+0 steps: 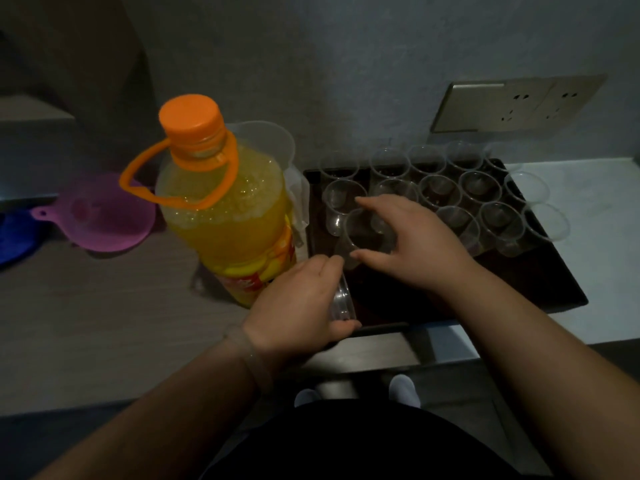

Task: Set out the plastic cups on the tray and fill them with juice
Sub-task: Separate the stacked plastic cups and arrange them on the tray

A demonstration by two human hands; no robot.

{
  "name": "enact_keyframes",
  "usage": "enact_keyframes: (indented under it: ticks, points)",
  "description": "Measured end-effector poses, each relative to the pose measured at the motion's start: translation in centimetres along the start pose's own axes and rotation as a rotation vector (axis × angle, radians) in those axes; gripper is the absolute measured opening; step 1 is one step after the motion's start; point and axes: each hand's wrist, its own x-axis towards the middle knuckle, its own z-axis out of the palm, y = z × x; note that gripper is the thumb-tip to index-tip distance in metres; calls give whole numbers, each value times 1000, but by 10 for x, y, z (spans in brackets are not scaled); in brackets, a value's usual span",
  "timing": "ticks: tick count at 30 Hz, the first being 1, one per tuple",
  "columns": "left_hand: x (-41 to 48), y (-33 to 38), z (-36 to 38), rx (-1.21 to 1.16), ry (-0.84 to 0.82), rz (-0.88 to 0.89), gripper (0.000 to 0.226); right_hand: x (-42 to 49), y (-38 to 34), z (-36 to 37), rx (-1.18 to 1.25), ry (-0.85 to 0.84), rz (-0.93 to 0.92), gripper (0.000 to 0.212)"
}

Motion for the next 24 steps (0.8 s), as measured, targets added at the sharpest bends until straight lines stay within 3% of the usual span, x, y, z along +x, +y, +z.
enact_keyframes:
  ticks: [9,24]
  points:
    - [-6,-7,1,-4,6,39,69,1,-7,18,-197,-58,-94,75]
    - [-4,-10,1,20,-35,23,77,9,-6,18,-237,-138,-115,76]
